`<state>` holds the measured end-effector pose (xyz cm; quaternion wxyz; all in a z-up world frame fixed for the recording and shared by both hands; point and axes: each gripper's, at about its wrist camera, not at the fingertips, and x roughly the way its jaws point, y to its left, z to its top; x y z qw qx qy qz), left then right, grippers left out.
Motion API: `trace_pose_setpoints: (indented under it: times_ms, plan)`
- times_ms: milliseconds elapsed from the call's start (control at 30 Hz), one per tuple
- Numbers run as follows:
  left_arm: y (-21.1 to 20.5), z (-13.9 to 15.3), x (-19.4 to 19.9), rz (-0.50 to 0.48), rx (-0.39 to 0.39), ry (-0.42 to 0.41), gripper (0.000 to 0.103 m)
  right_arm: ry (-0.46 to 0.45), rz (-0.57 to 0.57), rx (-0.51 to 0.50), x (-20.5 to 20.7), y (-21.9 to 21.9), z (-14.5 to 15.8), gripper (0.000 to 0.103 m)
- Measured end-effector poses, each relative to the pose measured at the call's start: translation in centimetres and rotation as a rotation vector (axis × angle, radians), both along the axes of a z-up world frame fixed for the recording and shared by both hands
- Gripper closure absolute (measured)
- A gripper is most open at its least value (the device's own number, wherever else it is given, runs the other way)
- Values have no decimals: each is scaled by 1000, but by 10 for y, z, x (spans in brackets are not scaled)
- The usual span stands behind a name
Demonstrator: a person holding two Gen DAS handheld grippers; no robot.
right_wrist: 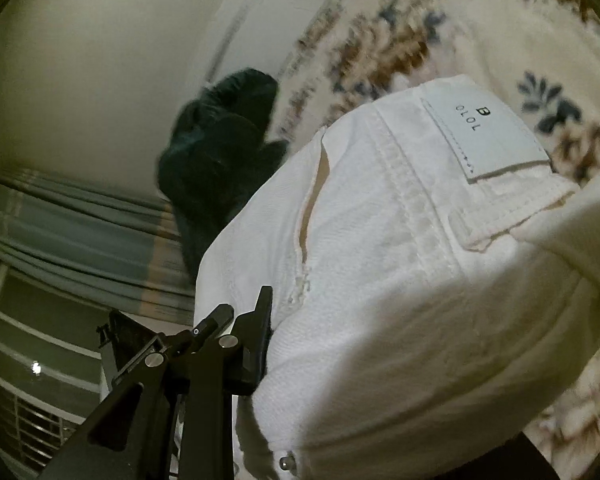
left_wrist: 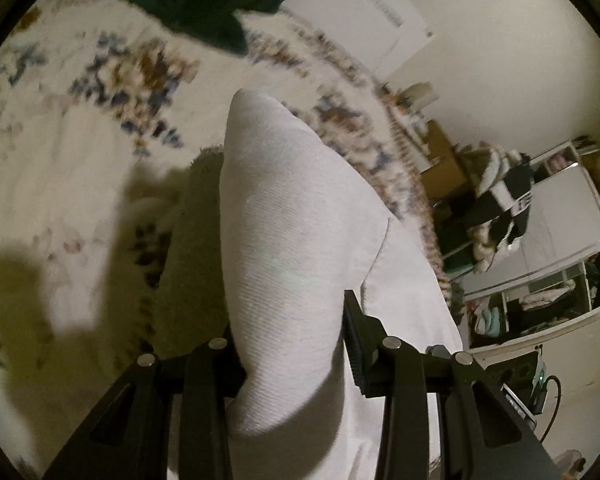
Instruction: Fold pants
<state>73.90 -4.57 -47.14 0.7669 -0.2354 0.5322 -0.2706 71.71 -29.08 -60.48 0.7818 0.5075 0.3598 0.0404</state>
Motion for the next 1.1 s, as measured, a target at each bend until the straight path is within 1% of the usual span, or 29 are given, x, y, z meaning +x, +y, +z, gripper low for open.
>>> trace_pose_setpoints:
  times_ms: [33,67,100,133,167,200,233,267,300,333,367,400,433,467,500,533,567,633,733,867,900,1000,1100]
  plan:
    - [1,-9,4,-4,18,21,63,23,4,3,6,-2,-9,74]
    - [2,-14,5,-10,24,37,57,60,10,9,10,-3,-19,71]
    - [2,-15,3,-16,32,37,47,78,15,16,7,-7,-23,66]
    - [2,-14,0,-17,53,35,40,93,20,17,6,-11,-25,57]
    - [3,-12,-4,-16,77,34,27,117,27,-11,4,-15,-23,51]
    - [5,-11,-9,-12,97,42,21,136,29,-34,4,-19,-24,37]
    - [7,-11,-12,-7,104,56,19,156,31,-56,3,-24,-22,25]
    - [9,-11,-15,-1,118,76,15,184,32,-85,0,-29,-20,22]
    - [11,-10,-20,7,134,84,15,213,33,-116,-5,-35,-16,21]
    - [12,-6,-26,17,166,70,14,243,34,-152,-9,-40,-11,19]
    - [13,-1,-32,27,208,52,7,268,40,-184,-16,-43,-8,17]
    - [12,7,-38,40,284,26,1,297,51,-235,-22,-43,-1,13]
    - [10,13,-46,45,328,6,1,321,58,-291,-29,-40,6,5]
    - [9,18,-51,49,357,-6,1,348,64,-372,-34,-37,16,4]
    - [6,25,-60,51,421,-29,1,359,69,-436,-40,-34,25,3]
    - [3,30,-66,48,466,-45,1,372,72,-491,-42,-32,32,3]
    - [0,37,-75,46,503,-62,1,391,71,-570,-47,-28,43,3]
    - [-5,51,-92,43,544,-100,1,402,70,-665,-56,-23,60,0]
    - [-13,77,-120,43,572,-149,1,405,63,-815,-68,-10,92,0]
    - [-22,116,-145,68,621,-207,1,374,46,-926,-97,3,146,0]
    - [-22,127,-153,78,634,-226,1,352,41,-944,-109,7,165,0]
    - [-22,167,-183,111,647,-273,1,315,32,-965,-137,16,207,0]
    - [-20,211,-221,133,644,-296,1,275,30,-979,-174,25,255,0]
